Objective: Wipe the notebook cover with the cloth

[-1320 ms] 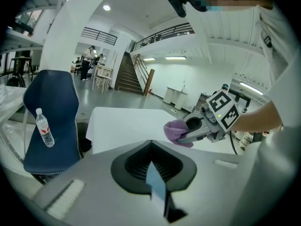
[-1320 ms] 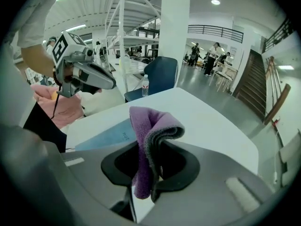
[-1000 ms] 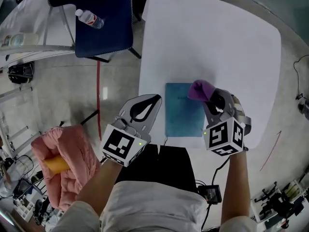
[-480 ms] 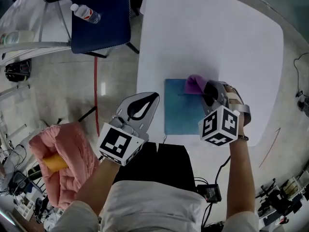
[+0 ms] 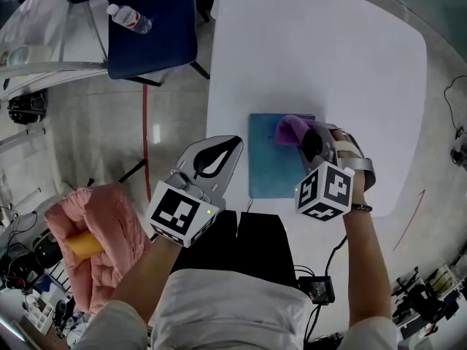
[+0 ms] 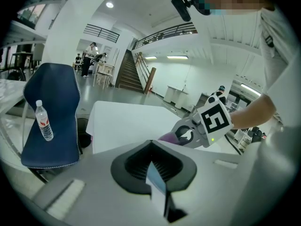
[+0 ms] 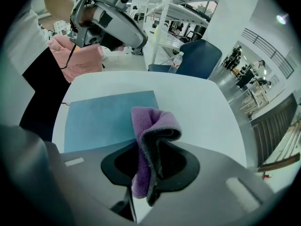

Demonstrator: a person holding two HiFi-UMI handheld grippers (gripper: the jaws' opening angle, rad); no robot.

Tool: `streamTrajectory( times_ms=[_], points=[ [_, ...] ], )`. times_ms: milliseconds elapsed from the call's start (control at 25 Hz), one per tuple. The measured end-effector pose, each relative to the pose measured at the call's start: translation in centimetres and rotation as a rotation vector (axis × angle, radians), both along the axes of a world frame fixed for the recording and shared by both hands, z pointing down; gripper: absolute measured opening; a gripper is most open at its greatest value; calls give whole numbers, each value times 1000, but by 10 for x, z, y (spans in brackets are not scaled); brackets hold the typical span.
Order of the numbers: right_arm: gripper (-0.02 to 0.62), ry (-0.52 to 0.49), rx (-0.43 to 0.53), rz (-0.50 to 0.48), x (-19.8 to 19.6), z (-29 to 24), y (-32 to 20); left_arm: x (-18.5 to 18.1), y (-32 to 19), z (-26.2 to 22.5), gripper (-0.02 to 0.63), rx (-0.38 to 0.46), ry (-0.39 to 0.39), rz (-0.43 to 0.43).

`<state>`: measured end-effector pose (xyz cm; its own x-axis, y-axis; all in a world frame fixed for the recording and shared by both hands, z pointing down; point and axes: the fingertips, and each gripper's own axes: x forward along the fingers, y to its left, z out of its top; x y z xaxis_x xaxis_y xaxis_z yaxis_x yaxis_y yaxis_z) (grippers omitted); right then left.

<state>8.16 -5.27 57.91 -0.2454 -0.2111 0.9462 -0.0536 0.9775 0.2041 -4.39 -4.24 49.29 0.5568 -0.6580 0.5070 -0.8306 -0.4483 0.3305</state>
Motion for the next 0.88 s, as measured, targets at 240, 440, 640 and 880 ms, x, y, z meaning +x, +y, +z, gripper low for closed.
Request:
streamTrajectory(
  times_ms=[240, 440, 640, 880],
  points=[
    [109, -22, -18, 25, 0, 2, 17, 0, 1, -3, 0, 6, -5, 17],
    [109, -35, -23, 34, 3, 2, 35, 4, 5, -6, 0, 14, -15, 39],
    [109, -38, -38, 33, 8, 0, 54, 10, 11, -9, 0, 16, -12, 54],
    [109, -48, -64, 39, 19, -3, 76, 21, 20, -13, 0, 19, -18, 67]
  ],
)
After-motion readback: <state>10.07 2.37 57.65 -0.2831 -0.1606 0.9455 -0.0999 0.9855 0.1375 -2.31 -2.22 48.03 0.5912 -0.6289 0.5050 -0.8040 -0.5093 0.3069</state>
